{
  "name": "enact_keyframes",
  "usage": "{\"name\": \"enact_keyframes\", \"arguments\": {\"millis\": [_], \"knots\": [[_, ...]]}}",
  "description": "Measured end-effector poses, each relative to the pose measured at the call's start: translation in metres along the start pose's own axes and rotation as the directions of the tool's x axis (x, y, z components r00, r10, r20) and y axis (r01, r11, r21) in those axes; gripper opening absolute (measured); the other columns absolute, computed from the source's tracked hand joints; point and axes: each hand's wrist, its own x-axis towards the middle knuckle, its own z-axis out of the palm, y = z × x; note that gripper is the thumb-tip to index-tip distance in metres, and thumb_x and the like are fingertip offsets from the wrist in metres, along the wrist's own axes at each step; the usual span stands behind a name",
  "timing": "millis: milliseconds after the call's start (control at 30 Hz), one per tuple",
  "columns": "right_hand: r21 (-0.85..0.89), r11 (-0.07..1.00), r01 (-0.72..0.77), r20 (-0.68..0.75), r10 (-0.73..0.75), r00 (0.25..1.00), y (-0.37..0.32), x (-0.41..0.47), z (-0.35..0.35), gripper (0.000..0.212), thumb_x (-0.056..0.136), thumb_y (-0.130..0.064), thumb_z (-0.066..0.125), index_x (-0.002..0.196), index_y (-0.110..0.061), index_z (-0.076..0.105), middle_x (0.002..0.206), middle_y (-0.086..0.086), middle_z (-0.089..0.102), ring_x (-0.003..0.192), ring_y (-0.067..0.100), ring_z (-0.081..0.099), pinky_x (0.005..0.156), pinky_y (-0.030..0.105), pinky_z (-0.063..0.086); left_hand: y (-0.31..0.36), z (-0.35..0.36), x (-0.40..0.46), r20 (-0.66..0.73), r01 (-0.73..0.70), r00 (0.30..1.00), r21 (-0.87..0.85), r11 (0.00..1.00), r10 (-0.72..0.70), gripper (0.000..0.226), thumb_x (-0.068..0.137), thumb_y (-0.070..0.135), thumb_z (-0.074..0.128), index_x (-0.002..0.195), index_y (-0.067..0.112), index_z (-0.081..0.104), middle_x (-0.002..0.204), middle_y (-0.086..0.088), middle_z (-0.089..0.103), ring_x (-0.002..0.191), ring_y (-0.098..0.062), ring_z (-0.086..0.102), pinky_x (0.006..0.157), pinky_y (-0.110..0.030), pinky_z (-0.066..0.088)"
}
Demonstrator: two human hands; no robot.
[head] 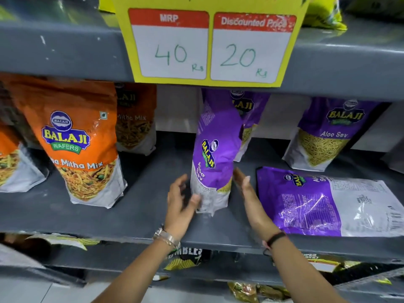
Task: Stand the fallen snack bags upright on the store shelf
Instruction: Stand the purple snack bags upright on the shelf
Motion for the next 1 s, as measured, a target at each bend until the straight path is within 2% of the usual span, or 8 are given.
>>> {"name": "enact_keyframes", "arguments": {"millis": [100, 167, 267, 433, 533, 633, 867, 1000], "knots": [[0.033, 0.999, 0.034, 0.047, -0.036, 0.998, -0.009, 0.007, 0.016, 0.061, 0.083, -0.066, 0.019, 0.129, -0.031, 0.040, 0.143, -0.010, 0.037, 0.128, 0.003, 0.039, 0.098, 0.005, 0.033, -0.008, 0.006, -0.001, 0.164, -0.057, 0.986, 0.102, 0.993, 0.040, 0.087, 0.056, 0.064, 0.066, 0.126, 0.032, 0.026, 0.137, -0.003, 0.036, 0.129, -0.019, 0.036, 0.108, -0.042, 0.035], [0.110, 0.991, 0.081, -0.004, -0.081, 0.997, -0.012, -0.002, 0.029, 0.068, 0.076, -0.073, 0.027, 0.128, -0.031, 0.039, 0.138, -0.013, 0.043, 0.119, -0.008, 0.044, 0.085, -0.002, 0.036, -0.004, -0.003, 0.014, 0.292, -0.012, 0.956, 0.072, 0.997, -0.010, 0.091, 0.052, 0.062, 0.071, 0.127, 0.037, 0.026, 0.140, -0.001, 0.037, 0.128, -0.005, 0.039, 0.108, -0.029, 0.035], [0.143, 0.977, 0.158, -0.139, -0.138, 0.981, -0.001, -0.027, 0.034, 0.082, 0.059, -0.087, 0.035, 0.121, -0.035, 0.044, 0.129, -0.019, 0.048, 0.118, -0.011, 0.044, 0.095, 0.007, 0.037, -0.006, -0.027, 0.040, 0.317, 0.040, 0.945, 0.117, 0.992, -0.075, 0.095, 0.053, 0.057, 0.071, 0.132, 0.023, 0.031, 0.139, -0.004, 0.043, 0.125, -0.003, 0.043, 0.108, -0.024, 0.033], [0.063, 0.977, 0.205, -0.280, -0.180, 0.943, -0.002, -0.028, 0.011, 0.052, 0.075, -0.062, 0.053, 0.121, -0.041, 0.038, 0.136, -0.010, 0.040, 0.121, -0.010, 0.038, 0.102, 0.009, 0.032, -0.012, -0.031, 0.033, -0.179, 0.170, 0.971, 0.050, 0.984, -0.159, 0.041, 0.086, 0.011, 0.054, 0.124, 0.002, 0.043, 0.133, -0.017, 0.049, 0.119, -0.024, 0.049, 0.094, -0.018, 0.037], [-0.053, 0.984, 0.169, -0.096, -0.174, 0.980, -0.013, 0.004, -0.011, 0.077, 0.081, -0.019, 0.062, 0.139, -0.025, 0.013, 0.139, -0.019, 0.020, 0.132, -0.004, 0.019, 0.107, 0.014, 0.020, -0.008, -0.022, 0.022, 0.018, 0.129, 0.991, 0.036, 0.991, -0.130, 0.050, 0.079, 0.020, 0.062, 0.124, 0.009, 0.042, 0.124, -0.009, 0.055, 0.108, -0.011, 0.053, 0.083, -0.005, 0.043], [-0.129, 0.978, 0.161, 0.085, -0.151, 0.985, -0.009, 0.021, -0.014, 0.080, 0.075, -0.011, 0.070, 0.137, -0.022, 0.021, 0.132, -0.020, 0.038, 0.118, -0.012, 0.038, 0.099, 0.007, 0.031, -0.011, -0.019, 0.027, 0.171, 0.115, 0.976, 0.132, 0.985, -0.137, 0.068, 0.055, 0.044, 0.065, 0.117, 0.025, 0.043, 0.115, 0.003, 0.058, 0.106, -0.005, 0.056, 0.095, -0.021, 0.044], [-0.263, 0.954, 0.146, -0.216, -0.206, 0.954, 0.008, 0.014, 0.006, 0.074, 0.061, -0.018, 0.081, 0.122, -0.016, 0.038, 0.121, 0.004, 0.053, 0.112, 0.018, 0.051, 0.092, 0.028, 0.040, -0.014, -0.029, 0.049, 0.172, 0.128, 0.973, 0.152, 0.980, -0.154, 0.056, 0.077, 0.001, 0.063, 0.127, 0.010, 0.039, 0.120, -0.009, 0.054, 0.113, -0.023, 0.051, 0.106, -0.052, 0.037], [-0.290, 0.947, 0.137, -0.195, -0.199, 0.960, 0.001, 0.009, 0.004, 0.076, 0.063, -0.018, 0.080, 0.124, -0.016, 0.035, 0.124, 0.002, 0.050, 0.116, 0.016, 0.048, 0.090, 0.019, 0.039, -0.010, -0.024, 0.038, 0.043, 0.120, 0.991, 0.143, 0.982, -0.127, 0.063, 0.074, 0.010, 0.068, 0.128, 0.008, 0.037, 0.128, -0.012, 0.049, 0.115, -0.020, 0.047, 0.104, -0.039, 0.037]]}}
